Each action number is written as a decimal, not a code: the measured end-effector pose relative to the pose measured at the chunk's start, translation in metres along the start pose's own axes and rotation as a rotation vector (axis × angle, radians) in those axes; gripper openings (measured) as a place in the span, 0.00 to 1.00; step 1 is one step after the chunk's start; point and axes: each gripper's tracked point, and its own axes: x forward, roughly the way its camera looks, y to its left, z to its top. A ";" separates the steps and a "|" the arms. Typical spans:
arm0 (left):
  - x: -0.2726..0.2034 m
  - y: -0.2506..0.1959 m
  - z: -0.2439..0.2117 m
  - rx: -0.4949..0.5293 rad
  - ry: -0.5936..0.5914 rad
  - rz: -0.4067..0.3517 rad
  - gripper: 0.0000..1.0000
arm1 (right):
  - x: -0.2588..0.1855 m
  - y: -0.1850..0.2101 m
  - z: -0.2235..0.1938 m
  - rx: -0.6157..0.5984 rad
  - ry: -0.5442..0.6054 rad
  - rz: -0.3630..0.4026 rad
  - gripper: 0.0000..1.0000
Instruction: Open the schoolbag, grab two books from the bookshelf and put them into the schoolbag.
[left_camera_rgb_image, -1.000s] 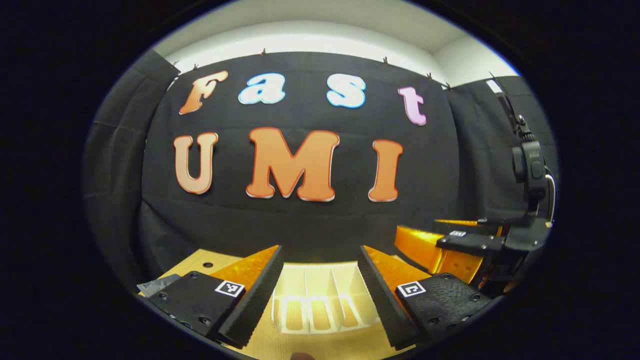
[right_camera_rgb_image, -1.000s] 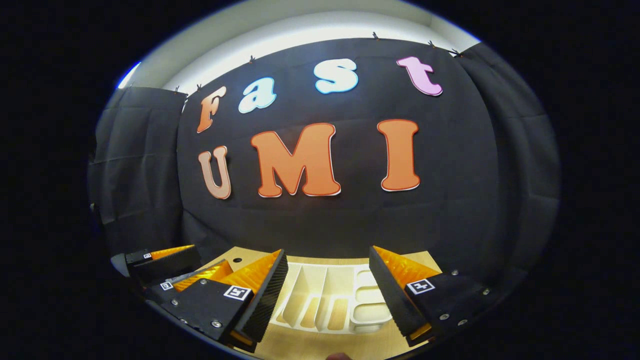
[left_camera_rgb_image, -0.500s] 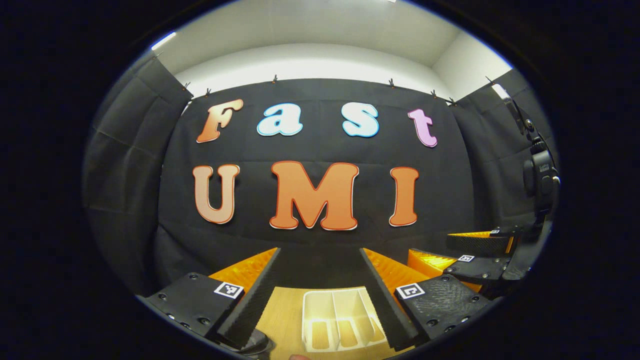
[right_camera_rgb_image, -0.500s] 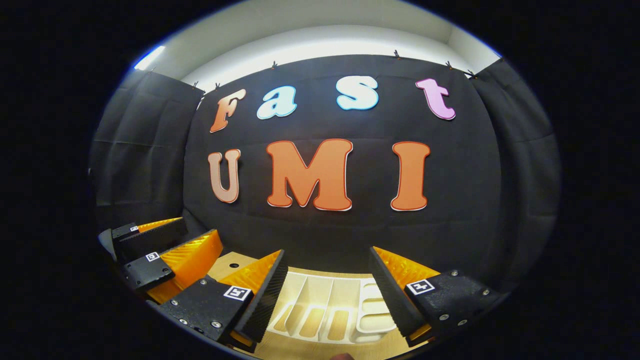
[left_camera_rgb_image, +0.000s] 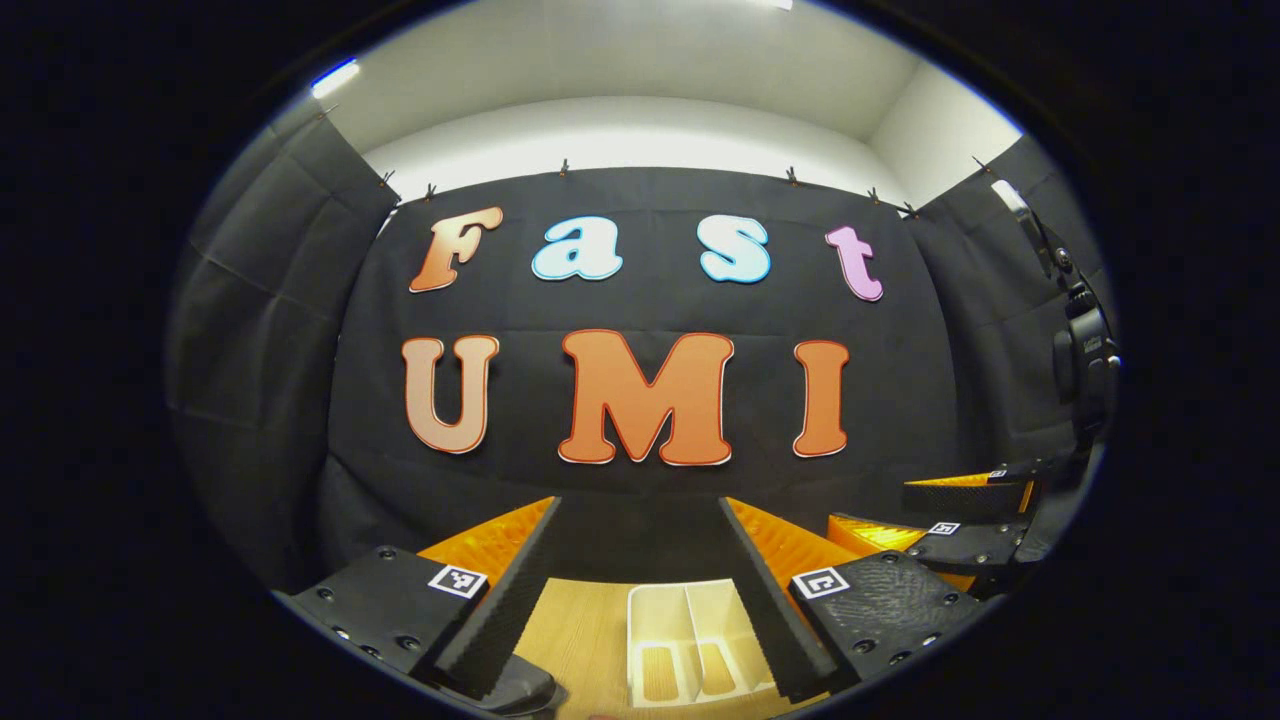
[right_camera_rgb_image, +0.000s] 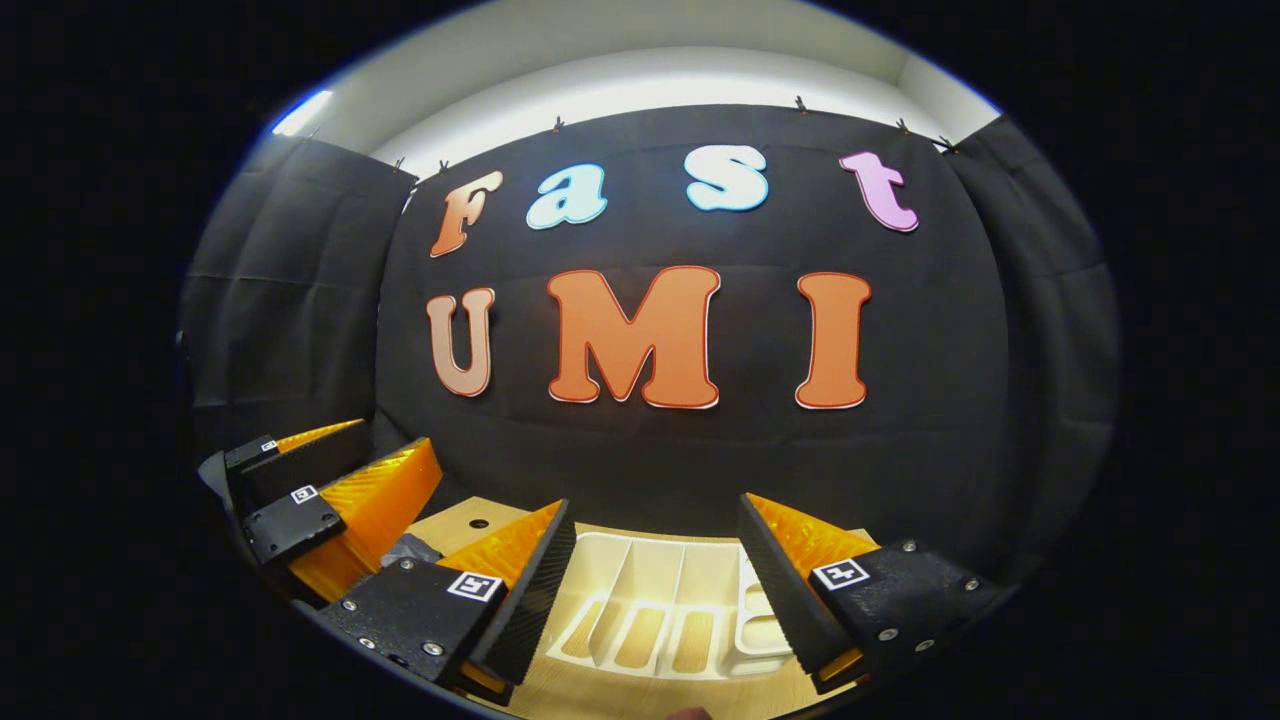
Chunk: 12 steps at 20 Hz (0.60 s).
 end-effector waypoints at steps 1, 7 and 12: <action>-0.002 0.000 -0.002 -0.003 0.003 0.000 0.95 | -0.001 0.000 -0.001 -0.006 -0.001 -0.003 0.97; -0.010 0.003 -0.013 -0.019 0.029 0.010 0.95 | -0.009 0.009 -0.010 -0.019 0.012 0.020 0.97; -0.014 -0.001 -0.017 -0.013 0.047 -0.008 0.95 | -0.013 0.013 -0.011 -0.013 0.000 0.029 0.97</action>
